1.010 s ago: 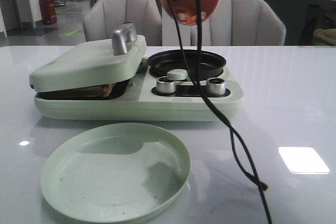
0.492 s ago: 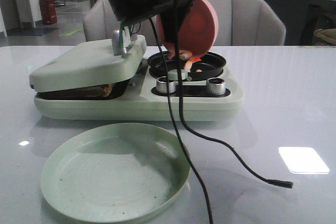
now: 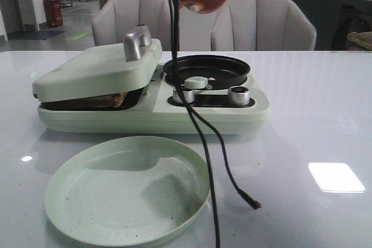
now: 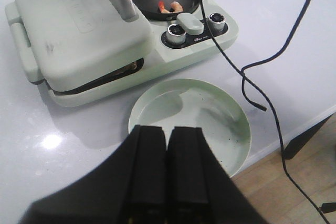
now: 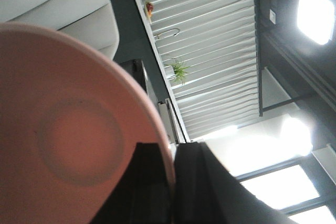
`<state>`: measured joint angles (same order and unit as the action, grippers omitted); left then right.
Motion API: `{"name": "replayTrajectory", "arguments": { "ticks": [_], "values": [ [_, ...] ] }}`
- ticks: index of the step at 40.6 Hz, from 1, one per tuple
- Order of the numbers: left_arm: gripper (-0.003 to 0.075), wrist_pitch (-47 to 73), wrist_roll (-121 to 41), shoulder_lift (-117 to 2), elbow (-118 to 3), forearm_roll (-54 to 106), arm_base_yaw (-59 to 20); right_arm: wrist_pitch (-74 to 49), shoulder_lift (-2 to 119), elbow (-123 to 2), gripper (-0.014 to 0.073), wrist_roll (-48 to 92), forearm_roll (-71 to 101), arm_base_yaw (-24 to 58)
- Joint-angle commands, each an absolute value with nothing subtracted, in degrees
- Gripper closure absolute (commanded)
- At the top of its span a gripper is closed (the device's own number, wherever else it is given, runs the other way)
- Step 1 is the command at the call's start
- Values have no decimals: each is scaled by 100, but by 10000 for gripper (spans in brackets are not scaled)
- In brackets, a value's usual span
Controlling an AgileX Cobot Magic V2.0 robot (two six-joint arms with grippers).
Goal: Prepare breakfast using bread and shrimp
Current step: 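Lift the pink bowl over the frying pan and tip shrimp in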
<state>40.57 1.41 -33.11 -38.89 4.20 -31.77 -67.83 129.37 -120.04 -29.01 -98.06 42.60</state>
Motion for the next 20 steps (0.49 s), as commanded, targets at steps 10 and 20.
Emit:
{"name": "replayTrajectory", "arguments": {
  "ticks": [10, 20],
  "values": [
    [619, 3589, 180, -3323, -4047, 476, -3218, -7313, 12311, -12250, 549, -2378, -10380, 4232],
    [619, 3589, 180, -3323, -4047, 476, -3218, -7356, 12588, -12250, 549, -2389, -10048, 4213]
  ]
}}
